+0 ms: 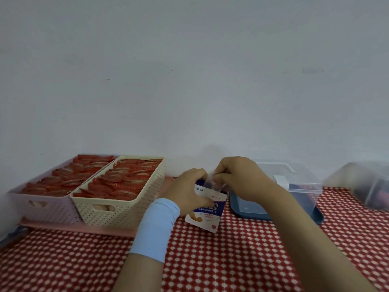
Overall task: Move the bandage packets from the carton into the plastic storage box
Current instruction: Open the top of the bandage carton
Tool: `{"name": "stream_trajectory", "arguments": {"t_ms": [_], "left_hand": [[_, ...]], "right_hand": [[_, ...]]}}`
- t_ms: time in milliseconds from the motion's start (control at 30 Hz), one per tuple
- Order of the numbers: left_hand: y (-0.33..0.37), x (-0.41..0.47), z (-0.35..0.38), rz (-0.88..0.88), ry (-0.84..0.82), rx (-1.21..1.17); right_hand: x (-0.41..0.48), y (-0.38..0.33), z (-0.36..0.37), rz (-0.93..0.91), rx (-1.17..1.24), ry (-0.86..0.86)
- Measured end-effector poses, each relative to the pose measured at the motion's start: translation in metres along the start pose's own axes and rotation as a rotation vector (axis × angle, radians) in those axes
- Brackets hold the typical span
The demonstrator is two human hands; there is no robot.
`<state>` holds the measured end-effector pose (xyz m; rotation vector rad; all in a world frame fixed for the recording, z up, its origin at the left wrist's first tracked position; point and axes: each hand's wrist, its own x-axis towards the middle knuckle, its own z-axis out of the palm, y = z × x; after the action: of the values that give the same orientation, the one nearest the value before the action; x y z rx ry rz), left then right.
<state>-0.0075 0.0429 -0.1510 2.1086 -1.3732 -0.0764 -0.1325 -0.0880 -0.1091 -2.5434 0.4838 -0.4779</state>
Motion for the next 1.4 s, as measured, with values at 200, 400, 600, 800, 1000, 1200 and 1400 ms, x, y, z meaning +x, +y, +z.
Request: {"name": "stream_trajectory", "arguments": {"t_ms": [200, 400, 600, 800, 1000, 1200, 1400], "left_hand": [[-0.003, -0.004, -0.004, -0.060, -0.011, -0.276], [-0.012, -0.001, -0.005, -0.100, 0.052, -0.304], [-0.008, -0.004, -0.011, -0.160, 0.196, -0.343], [-0.002, 0.002, -0.014, -0.255, 0.370, -0.386], [0.003, 0.004, -0.013, -0.316, 0.415, -0.433], [-0.005, 0.002, -0.018, -0.130, 0.130, -0.022], [-0.006, 0.001, -0.017, -0.197, -0.112, -0.026]], "right_hand": [[-0.002, 0.001, -0.001, -0.009, 0.129, -0.042], [0.001, 0.002, 0.010, -0.044, 0.259, 0.009], [-0.001, 0.009, 0.006, 0.054, 0.329, -0.162], [0.004, 0.018, 0.011, 0.127, 0.351, -0.102], [0.008, 0.017, 0.027, 0.244, 0.242, 0.244], [0.008, 0.013, 0.034, 0.129, 0.026, 0.322], [-0.003, 0.000, 0.025, 0.078, -0.082, 0.001]]}}
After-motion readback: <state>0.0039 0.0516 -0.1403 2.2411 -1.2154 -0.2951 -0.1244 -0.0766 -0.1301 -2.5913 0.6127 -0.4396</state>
